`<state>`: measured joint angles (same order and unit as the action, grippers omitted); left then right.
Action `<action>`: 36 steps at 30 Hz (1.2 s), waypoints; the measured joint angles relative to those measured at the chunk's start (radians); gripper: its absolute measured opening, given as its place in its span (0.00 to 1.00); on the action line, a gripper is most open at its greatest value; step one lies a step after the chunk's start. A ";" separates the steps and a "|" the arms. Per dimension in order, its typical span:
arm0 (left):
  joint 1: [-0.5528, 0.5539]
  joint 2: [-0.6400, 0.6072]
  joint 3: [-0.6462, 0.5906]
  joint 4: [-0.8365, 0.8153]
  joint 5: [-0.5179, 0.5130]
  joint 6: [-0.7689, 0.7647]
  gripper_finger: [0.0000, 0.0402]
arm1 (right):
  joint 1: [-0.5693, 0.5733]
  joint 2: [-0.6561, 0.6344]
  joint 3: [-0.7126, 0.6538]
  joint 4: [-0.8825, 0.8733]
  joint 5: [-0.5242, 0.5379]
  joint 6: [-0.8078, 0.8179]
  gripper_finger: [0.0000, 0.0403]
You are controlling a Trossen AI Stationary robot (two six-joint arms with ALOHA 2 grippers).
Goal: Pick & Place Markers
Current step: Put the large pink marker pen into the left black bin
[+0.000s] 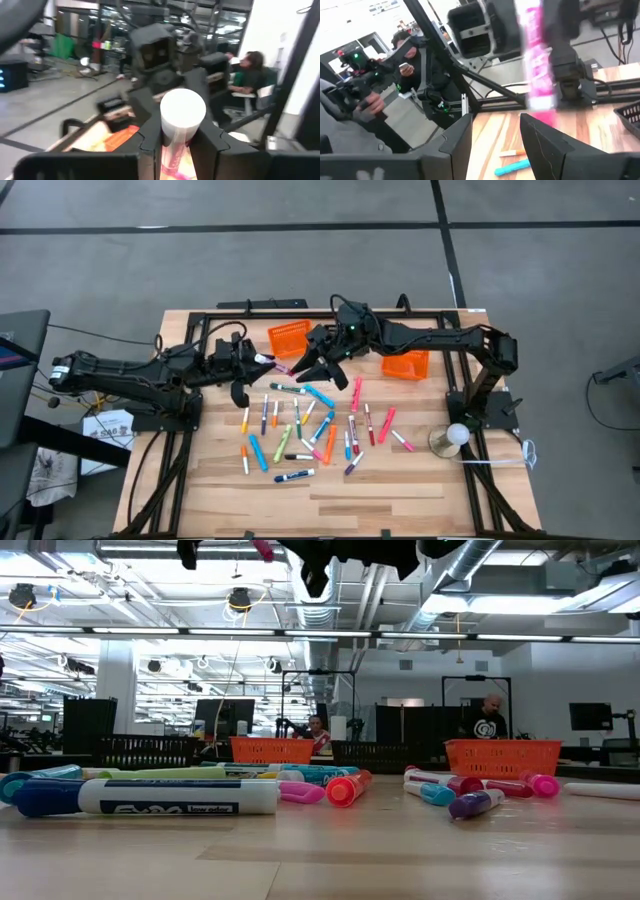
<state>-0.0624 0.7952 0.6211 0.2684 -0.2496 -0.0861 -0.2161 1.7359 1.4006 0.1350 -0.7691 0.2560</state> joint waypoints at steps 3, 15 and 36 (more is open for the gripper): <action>0.004 -0.051 0.000 -0.097 -0.088 0.015 0.18 | -0.017 -0.003 0.000 -0.023 -0.018 -0.002 0.37; 0.158 -0.067 -0.001 -0.608 -0.318 0.024 0.17 | -0.061 -0.008 0.000 -0.097 -0.018 -0.021 0.35; 0.603 0.340 0.128 -1.004 -0.121 0.118 0.19 | -0.061 -0.007 0.000 -0.218 -0.015 -0.056 0.35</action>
<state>0.5410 1.1347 0.7490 -0.7360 -0.3702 0.0324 -0.2771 1.7290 1.4010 -0.0826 -0.7841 0.2001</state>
